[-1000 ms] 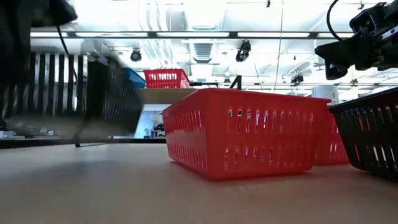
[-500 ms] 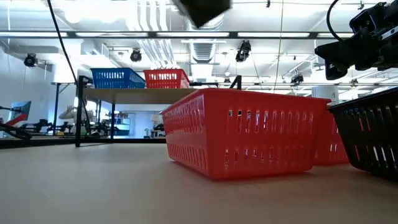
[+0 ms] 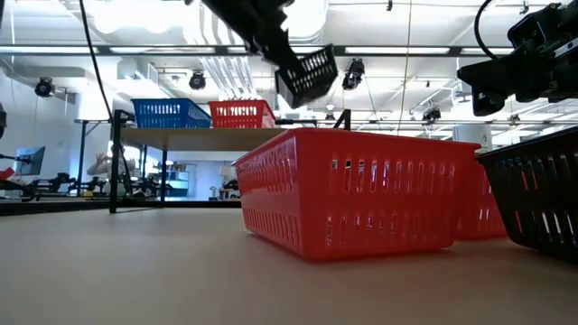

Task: Stack baskets on shelf by color
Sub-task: Put the middle black bin on the shelf

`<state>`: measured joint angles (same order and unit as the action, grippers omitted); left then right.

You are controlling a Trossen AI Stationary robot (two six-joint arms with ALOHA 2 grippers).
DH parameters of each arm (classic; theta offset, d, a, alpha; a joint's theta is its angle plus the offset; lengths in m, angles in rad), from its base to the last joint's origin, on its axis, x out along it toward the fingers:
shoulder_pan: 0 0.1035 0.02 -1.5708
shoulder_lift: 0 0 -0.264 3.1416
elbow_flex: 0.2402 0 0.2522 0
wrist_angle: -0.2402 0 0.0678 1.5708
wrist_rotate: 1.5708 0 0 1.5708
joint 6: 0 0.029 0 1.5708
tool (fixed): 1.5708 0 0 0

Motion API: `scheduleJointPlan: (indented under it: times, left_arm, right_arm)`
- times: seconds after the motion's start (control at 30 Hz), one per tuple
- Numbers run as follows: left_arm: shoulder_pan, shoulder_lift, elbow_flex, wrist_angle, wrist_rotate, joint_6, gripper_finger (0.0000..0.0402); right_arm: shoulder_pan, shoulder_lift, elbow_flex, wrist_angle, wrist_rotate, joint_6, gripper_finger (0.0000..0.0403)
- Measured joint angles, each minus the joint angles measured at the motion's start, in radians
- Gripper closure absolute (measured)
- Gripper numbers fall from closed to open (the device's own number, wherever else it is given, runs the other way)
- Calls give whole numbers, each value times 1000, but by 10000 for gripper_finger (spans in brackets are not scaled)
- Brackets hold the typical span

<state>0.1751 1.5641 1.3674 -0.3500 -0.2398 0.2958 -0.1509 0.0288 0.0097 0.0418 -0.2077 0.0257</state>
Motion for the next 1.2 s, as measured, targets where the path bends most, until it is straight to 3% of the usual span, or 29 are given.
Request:
scheduleJointPlan:
  times: [0.37, 0.83, 1.2]
  left_arm:
    - [29, 67, 0, 5, 3, 89, 402]
    - [58, 98, 0, 3, -3, 83, 399]
    - [83, 97, 0, 8, -9, 77, 304]
  right_arm:
    - [0, 0, 0, 0, 0, 0, 385]
    - [0, 0, 0, 0, 0, 0, 385]
    - [0, 0, 0, 0, 0, 0, 385]
